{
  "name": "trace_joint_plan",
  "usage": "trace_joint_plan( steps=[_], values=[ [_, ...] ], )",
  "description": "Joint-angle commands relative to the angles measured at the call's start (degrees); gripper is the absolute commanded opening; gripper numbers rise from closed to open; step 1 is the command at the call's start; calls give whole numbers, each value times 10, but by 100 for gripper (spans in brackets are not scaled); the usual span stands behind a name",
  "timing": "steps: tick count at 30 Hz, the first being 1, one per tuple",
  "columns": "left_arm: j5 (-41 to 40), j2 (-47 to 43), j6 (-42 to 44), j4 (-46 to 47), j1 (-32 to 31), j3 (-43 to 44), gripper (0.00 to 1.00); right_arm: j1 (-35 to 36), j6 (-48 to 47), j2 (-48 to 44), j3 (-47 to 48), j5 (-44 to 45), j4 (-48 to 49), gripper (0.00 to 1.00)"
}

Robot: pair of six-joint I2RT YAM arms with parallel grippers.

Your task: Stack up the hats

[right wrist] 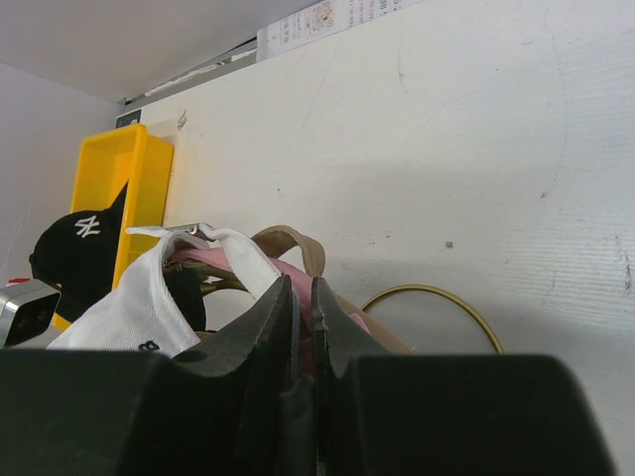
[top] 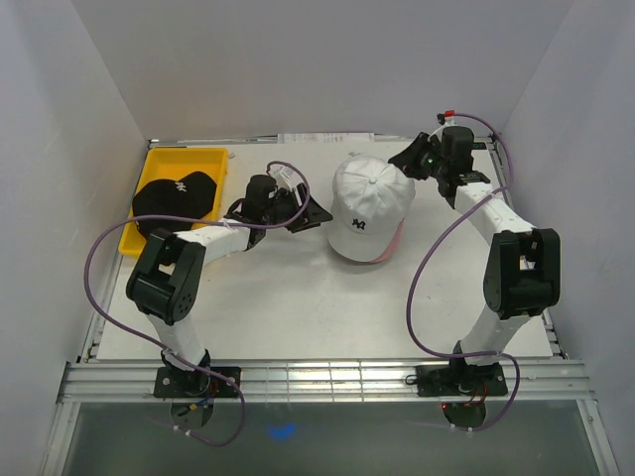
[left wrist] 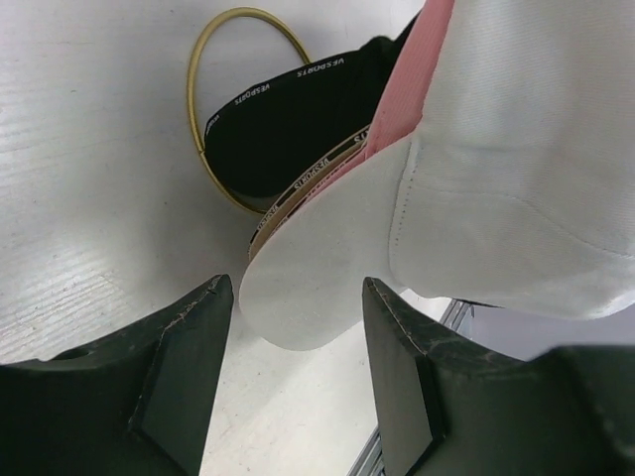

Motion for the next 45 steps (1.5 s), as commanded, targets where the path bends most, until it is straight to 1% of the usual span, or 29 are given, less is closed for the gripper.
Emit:
trace_joint_plan(
  steps=[1,4,10,15,19,20,23,28,30,32,33,34,37,38,41,44,45],
  values=[
    [35,1,15,69,-2,-8,65,6,-25,36,-17,-9,-100,18],
    [58,17,15,111,-3,-15,65,6,-26,37,-18,-9,-99,18],
    [69,43,11,129,-4,-16,64,5,-25,39,-17,-9,-99,18],
    [72,49,4,147,-12,-20,61,5,-24,37,-23,-7,-96,16],
    [70,56,2,150,-25,-19,48,5,-22,37,-29,-7,-94,15],
    [68,58,1,150,-28,-19,42,5,-22,37,-30,-6,-94,15],
    [63,64,-3,150,-32,-24,29,5,-22,37,-30,-6,-95,15],
    [53,66,-8,154,-37,-35,19,5,-23,36,-30,-6,-95,15],
    [52,67,-11,154,-37,-36,19,5,-22,38,-33,-7,-93,15],
    [50,65,-11,154,-40,-40,20,4,-22,39,-37,-8,-89,15],
    [52,63,-11,157,-41,-41,23,5,-22,39,-38,-8,-90,15],
    [52,55,-11,159,-41,-47,31,5,-22,39,-39,-7,-89,15],
    [54,42,-7,165,-41,-50,47,5,-22,39,-39,-7,-89,15],
    [61,38,-6,165,-41,-50,55,6,-22,40,-38,-9,-89,15],
    [60,25,-5,165,-41,-63,63,5,-21,39,-36,-10,-89,15],
    [54,7,-24,175,-41,-95,65,5,-22,39,-34,-9,-89,15],
    [48,1,-33,193,-42,-107,66,5,-22,39,-34,-9,-90,15]
  ],
)
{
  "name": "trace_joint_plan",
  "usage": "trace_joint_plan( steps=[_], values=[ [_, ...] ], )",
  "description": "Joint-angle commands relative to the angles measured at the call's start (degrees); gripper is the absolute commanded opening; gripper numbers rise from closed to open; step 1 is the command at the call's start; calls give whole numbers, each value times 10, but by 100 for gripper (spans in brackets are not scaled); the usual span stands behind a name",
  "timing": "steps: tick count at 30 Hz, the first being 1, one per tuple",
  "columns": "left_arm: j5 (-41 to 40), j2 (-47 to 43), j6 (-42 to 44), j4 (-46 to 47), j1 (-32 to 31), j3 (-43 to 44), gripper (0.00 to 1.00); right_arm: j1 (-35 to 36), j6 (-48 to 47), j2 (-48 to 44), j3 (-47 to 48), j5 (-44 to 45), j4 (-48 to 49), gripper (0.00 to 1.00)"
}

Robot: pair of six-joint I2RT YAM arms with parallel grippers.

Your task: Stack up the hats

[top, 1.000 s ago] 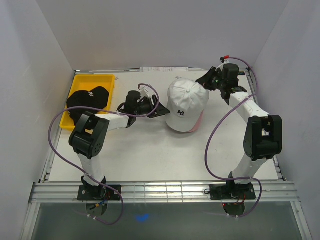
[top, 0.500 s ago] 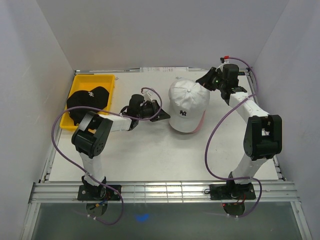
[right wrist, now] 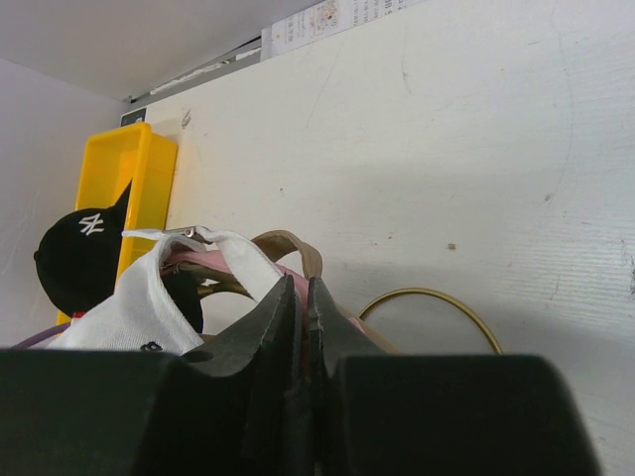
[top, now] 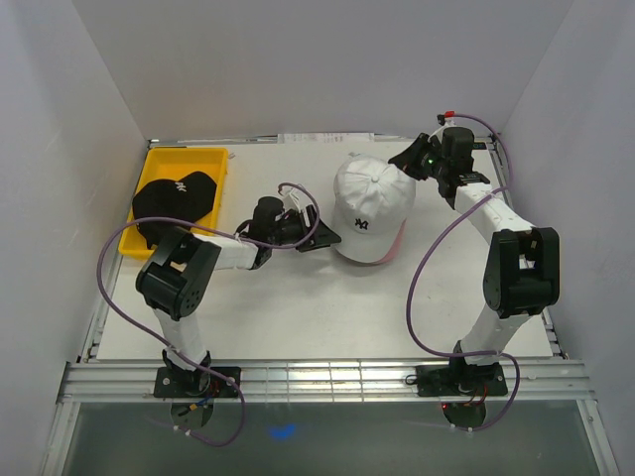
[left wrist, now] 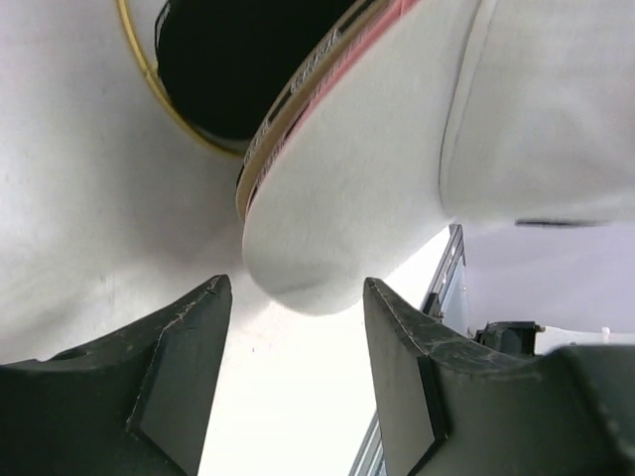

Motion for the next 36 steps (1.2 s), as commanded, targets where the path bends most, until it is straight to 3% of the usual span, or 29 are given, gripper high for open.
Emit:
trace_joint_plan(
  steps=[1,3,11,16,27,36],
  values=[
    [-10,-53,-26,44,-5,-44,66,8,-24,33,-30,2,-103,15],
    [-22,-65,-60,79,-6,-78,76,8,-24,34,-31,1,-102,14],
    [-86,-52,-169,203,-48,-124,77,9,-15,37,-38,-7,-96,14],
    [-142,-29,-264,330,-83,-159,75,8,-14,40,-38,-10,-95,14],
    [-216,24,-314,390,-126,-177,74,8,-17,39,-46,-14,-95,14],
    [-231,40,-328,405,-129,-162,71,8,-17,38,-61,-16,-94,13]
  ],
)
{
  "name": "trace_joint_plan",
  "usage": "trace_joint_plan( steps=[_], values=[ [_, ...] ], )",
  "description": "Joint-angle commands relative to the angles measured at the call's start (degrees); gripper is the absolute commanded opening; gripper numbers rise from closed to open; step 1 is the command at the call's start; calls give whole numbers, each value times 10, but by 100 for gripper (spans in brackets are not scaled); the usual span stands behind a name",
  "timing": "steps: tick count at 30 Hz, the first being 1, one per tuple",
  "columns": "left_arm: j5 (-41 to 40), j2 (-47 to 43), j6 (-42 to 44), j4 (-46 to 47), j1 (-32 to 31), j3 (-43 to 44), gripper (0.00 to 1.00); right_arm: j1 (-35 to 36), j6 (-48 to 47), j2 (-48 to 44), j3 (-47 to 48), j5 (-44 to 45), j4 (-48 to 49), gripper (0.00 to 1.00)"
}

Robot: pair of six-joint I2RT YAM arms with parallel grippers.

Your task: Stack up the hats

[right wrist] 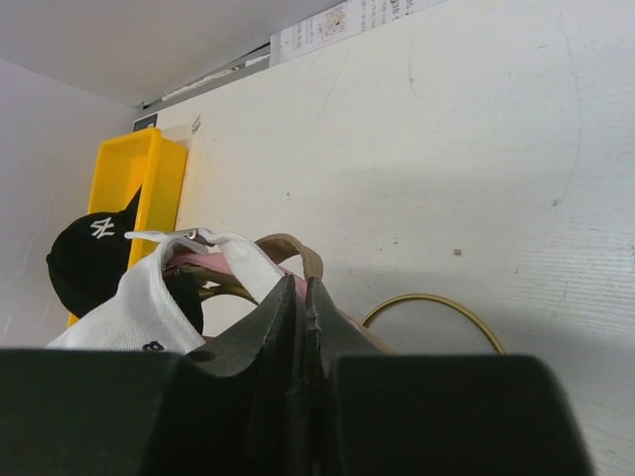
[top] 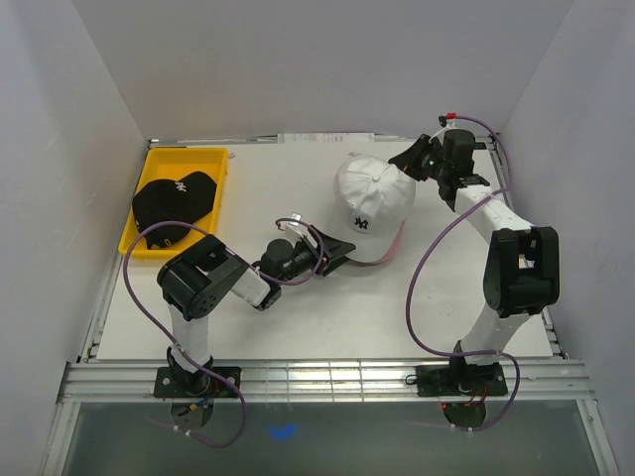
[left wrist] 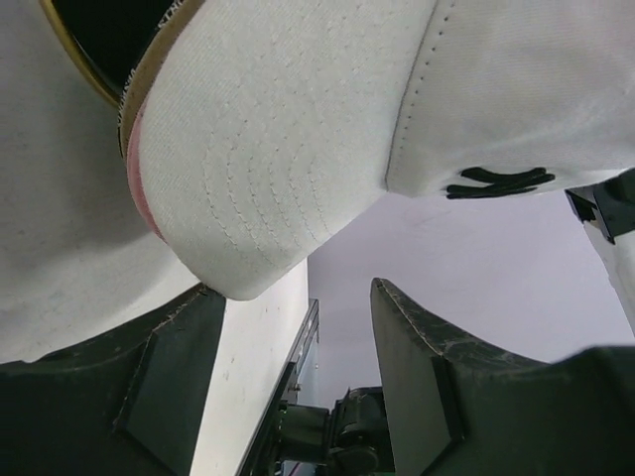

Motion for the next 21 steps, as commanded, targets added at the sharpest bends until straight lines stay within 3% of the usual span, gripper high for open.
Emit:
trace_joint_plan(
  steps=[1,10,18,21],
  values=[
    [-22,14,-9,24,-4,17,70,13,-31,33,-49,-5,-119,12],
    [-44,45,-34,63,-9,12,61,12,-28,28,-72,-5,-112,10],
    [-53,48,-48,62,-12,7,28,12,-33,26,-80,-4,-111,8],
    [-55,47,-51,44,-13,10,22,12,-35,26,-84,-3,-112,8]
  ],
)
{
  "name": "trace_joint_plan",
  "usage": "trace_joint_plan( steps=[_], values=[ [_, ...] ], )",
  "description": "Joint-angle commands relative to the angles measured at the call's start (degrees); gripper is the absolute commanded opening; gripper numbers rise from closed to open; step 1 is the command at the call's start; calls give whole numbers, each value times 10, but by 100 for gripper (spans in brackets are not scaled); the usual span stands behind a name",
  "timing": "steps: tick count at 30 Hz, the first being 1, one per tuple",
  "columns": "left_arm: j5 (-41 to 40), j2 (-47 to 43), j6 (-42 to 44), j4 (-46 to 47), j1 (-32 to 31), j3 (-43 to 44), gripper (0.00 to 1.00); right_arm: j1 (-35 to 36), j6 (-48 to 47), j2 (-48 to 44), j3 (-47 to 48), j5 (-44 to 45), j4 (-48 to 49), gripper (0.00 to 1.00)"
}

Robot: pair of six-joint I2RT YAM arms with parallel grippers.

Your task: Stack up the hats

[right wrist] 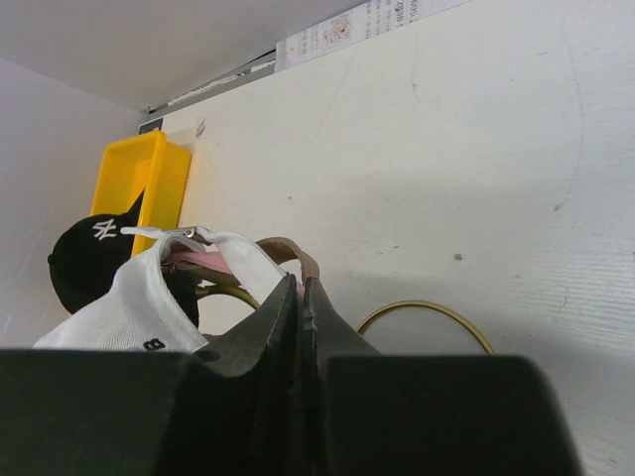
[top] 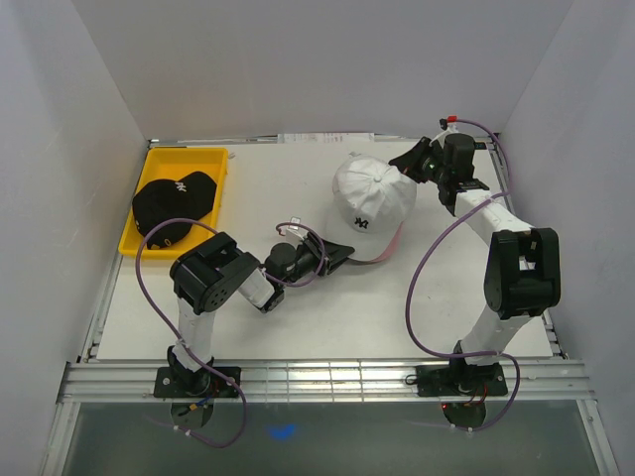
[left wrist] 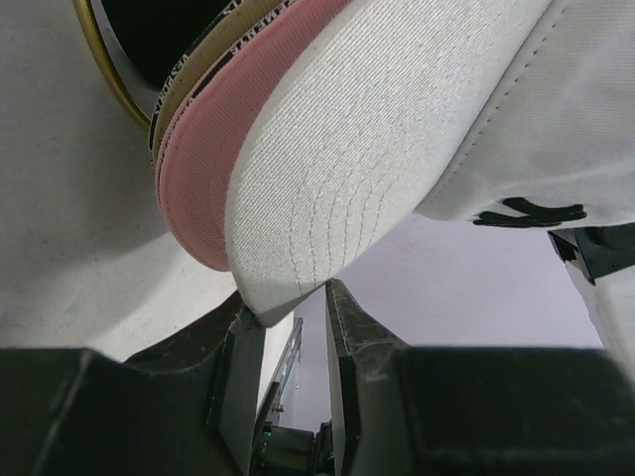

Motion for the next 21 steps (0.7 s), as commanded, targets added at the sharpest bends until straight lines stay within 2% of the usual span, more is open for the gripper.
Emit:
trace_joint_plan(
  steps=[1,3,5,9,15,16,21],
  values=[
    [-19,-5,-3,-7,-4,5,17,13,-39,33,-52,-1,-154,8],
    [-20,-3,-7,-13,-4,5,12,13,-39,32,-53,1,-154,8],
    [-20,-2,-14,-33,-5,5,0,13,-40,33,-53,5,-155,8],
    [-21,4,-36,-70,-5,5,0,14,-46,45,-29,17,-185,8],
    [-20,2,-71,-186,-5,11,0,13,-58,62,5,43,-237,8],
    [-19,1,-76,-228,-6,22,0,13,-60,67,9,48,-242,8],
    [-12,13,-87,-293,-5,45,0,13,-69,86,23,55,-273,8]
  ],
)
